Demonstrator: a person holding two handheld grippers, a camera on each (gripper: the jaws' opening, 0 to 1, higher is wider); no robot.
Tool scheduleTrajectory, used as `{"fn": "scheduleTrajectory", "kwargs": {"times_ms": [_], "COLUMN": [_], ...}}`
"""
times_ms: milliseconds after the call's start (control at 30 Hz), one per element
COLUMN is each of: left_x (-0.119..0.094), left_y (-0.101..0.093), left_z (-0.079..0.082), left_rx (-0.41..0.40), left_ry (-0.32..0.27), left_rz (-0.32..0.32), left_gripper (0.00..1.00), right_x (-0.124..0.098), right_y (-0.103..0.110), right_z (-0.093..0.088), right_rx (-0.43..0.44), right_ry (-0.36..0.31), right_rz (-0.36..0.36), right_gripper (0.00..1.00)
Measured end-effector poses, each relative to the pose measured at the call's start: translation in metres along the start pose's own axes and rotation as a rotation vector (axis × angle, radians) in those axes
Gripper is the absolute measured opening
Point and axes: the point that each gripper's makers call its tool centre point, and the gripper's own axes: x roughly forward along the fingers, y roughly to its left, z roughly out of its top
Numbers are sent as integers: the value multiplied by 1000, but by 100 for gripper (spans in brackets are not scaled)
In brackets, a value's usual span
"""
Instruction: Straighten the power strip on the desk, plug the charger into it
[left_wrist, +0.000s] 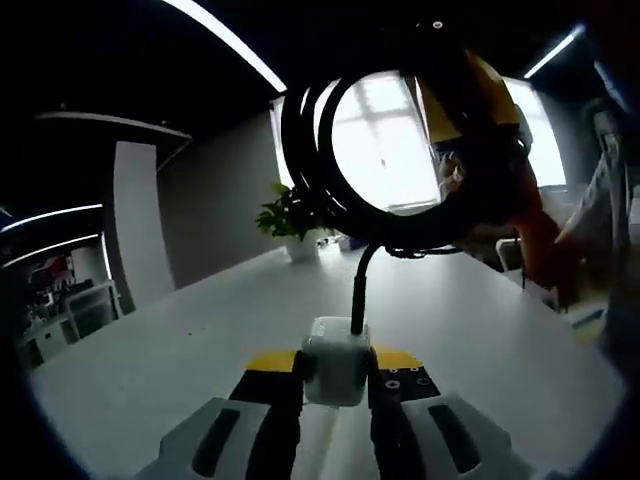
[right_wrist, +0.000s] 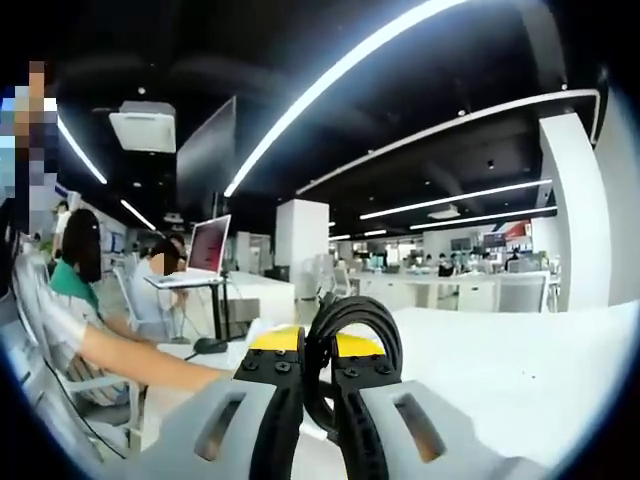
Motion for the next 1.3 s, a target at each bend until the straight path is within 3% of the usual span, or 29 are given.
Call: {"fn": "scheduleTrajectory", "kwargs": {"times_ms": [333,1300], "left_x": [5,20], "left_y": [20,33], "left_z": [5,-5], "left_rx": [-26,-48], "left_ry": [-11,-7], "left_rz": [-30,-52], "left_gripper": [23,24], "right_x": [15,23], "right_y": [-16,-34], "right_z": [3,-10], "right_rx": [7,4], "right_ry": [1,51], "right_rz": [-7,-31], "right_gripper": [7,7]}}
